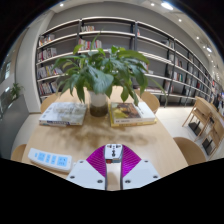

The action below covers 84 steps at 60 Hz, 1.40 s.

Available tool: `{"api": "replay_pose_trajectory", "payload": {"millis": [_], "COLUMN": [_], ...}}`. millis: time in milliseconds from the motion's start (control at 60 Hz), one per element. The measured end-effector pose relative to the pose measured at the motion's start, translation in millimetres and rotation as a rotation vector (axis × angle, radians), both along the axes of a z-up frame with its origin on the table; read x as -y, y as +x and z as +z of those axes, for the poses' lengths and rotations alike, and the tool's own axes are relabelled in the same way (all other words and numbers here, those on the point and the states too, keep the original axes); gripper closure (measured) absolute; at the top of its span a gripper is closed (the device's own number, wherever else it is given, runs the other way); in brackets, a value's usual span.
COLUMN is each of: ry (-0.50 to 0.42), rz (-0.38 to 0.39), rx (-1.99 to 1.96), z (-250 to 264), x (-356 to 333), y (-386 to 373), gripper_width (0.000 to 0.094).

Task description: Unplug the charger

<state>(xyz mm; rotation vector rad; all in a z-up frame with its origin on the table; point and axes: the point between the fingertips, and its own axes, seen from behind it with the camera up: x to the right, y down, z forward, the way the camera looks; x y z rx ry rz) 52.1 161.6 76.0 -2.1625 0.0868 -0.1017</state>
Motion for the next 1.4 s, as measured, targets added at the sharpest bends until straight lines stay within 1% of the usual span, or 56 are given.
{"api": "replay_pose_trajectory", "payload": {"millis": [50, 67, 100, 117, 133, 233, 317, 350, 383, 417, 483, 583, 683, 783, 833, 883, 1067, 1183, 1400], "ry": [-0.033, -0.038, -0.055, -0.058, -0.069, -0.087, -0.115, -0.123, -0.121, -0.116, -0.083, -0.006, 0.086, 0.17, 0.201, 0.212, 0.188, 0.157, 0.109], "rz": [0.009, 0.009, 0.016, 0.022, 0.03, 0.047, 0.059, 0.059, 0.059, 0.062, 0.072, 0.064, 0.061, 0.055, 0.051, 0.056, 0.048, 0.051, 0.078], "rx": [-0.01, -0.015, -0.023, -0.024, -0.027, -0.057, -0.058, -0.049, -0.038, -0.036, -0.051, -0.054, -0.032, -0.03, -0.035, -0.041, -0.055, -0.041, -0.001], "z": [-22, -50, -60, -63, -45, -54, -65, -65, -63, -58, -38, 12, 76, 134, 151, 164, 165, 154, 142], "x": [1, -5, -4, -4, 3, 5, 3, 5, 6, 6, 6, 8, 24, 53, 76, 96, 174, 223, 280], "y": [6, 2, 3, 3, 6, 4, 2, 4, 5, 5, 3, 4, 4, -1, -4, -9, -19, -26, -36], "gripper_width": [0.0763, 0.0762, 0.0759, 0.0749, 0.0748, 0.0719, 0.0666, 0.0614, 0.0505, 0.0378, 0.0261, 0.023, 0.0151, 0.0141, 0.0141, 0.0145, 0.0141, 0.0143, 0.014]}}
